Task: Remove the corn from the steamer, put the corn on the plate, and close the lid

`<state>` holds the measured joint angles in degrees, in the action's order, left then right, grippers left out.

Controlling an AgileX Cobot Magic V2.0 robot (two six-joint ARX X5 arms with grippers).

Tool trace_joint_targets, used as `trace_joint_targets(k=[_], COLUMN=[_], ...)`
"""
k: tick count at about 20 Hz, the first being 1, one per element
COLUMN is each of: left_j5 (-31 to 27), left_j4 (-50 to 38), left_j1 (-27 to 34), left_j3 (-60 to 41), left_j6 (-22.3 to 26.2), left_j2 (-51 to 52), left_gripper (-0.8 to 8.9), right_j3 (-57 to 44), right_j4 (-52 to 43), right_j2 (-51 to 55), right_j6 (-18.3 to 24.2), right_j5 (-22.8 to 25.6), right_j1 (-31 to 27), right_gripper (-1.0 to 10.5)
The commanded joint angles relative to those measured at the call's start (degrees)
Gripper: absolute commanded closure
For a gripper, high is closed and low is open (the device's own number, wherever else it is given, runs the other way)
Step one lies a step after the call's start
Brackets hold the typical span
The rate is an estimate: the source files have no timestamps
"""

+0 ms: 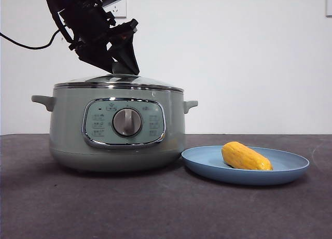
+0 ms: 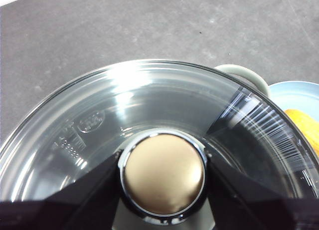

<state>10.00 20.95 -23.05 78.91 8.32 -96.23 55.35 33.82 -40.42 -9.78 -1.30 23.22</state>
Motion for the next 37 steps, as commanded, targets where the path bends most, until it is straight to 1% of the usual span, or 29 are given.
trace_joint_targets(k=[1,4,5,6,7,8,9,15,18,21,26,28,29,30,31,32,33,34,35,37], left_j5=[0.68,0.66,0.63,0.61,0.63,0.63,0.66,0.59,0.59,0.79,1.70,5.01,7.10,8.74,9.57,9.79,9.84,9.90,9.90,9.88], left_j4=[0.83,3.23,4.96,6.19,6.80,7.23,7.69,9.01,12.76,22.01,44.00,51.49,53.68,55.71,57.79,58.75,58.75,58.75,58.75,58.75], left_j1=[-0.63,-0.42,-0.09,0.02,0.02,0.02,0.09,0.42,0.44,0.44,0.31,0.26,0.22,0.22,0.22,0.15,0.15,0.15,0.15,0.15], left_j3=[-0.22,-0.22,-0.22,-0.22,-0.22,-0.22,-0.20,0.46,3.80,10.47,24.92,28.24,28.46,28.46,28.46,28.46,28.46,28.46,28.46,28.46], left_j6=[0.52,0.46,0.50,0.50,0.48,0.48,0.48,0.48,0.48,0.50,0.42,0.44,0.44,0.46,0.48,0.42,-0.02,-0.85,-0.83,-1.18], left_j2=[-2.34,-2.34,-2.34,-2.34,-2.34,-2.27,-2.14,0.24,2.67,5.07,8.87,10.71,12.11,13.38,14.53,15.32,16.20,17.05,17.53,18.36], left_gripper=[8.22,8.11,7.71,6.45,4.88,3.55,3.23,3.23,3.23,3.24,3.24,3.24,3.40,3.82,4.08,4.14,4.14,4.19,4.79,7.07], right_j3=[-0.44,-0.44,-0.44,-0.44,-0.44,-0.44,-0.44,-0.44,-0.44,-0.44,-0.44,-0.44,-0.44,-0.44,-0.44,-0.44,-0.44,-0.44,-0.44,-0.44], right_j4=[-0.31,-0.31,-0.31,-0.28,-0.28,-0.26,-0.26,1.38,1.51,2.60,8.33,10.97,11.98,12.92,13.77,14.49,15.06,16.00,16.92,18.58], right_j2=[0.04,0.04,0.04,0.04,0.04,0.04,0.04,0.04,0.04,0.02,-0.09,-0.11,-0.13,-0.13,-0.13,-0.15,-0.33,-0.44,-0.48,-0.83], right_j6=[0.37,0.37,0.39,0.37,0.39,0.39,0.39,0.39,0.39,0.98,3.78,4.68,4.87,5.22,5.42,5.40,5.40,5.40,5.38,5.40], right_j5=[0.11,0.11,0.09,0.02,-0.17,-0.20,-0.24,-0.24,-0.28,-1.01,-6.95,-10.03,-11.08,-12.28,-12.83,-13.86,-13.84,-13.81,-13.81,-13.79], right_j1=[0.07,0.07,0.07,0.07,0.07,0.07,0.07,0.07,0.07,0.09,0.09,0.09,0.09,0.09,0.09,0.09,0.13,0.13,0.13,0.13], right_gripper=[3.2,3.2,3.2,3.2,3.2,3.2,3.2,3.2,3.2,3.2,3.2,3.2,3.2,3.2,3.2,3.2,3.2,3.5,4.4,7.1])
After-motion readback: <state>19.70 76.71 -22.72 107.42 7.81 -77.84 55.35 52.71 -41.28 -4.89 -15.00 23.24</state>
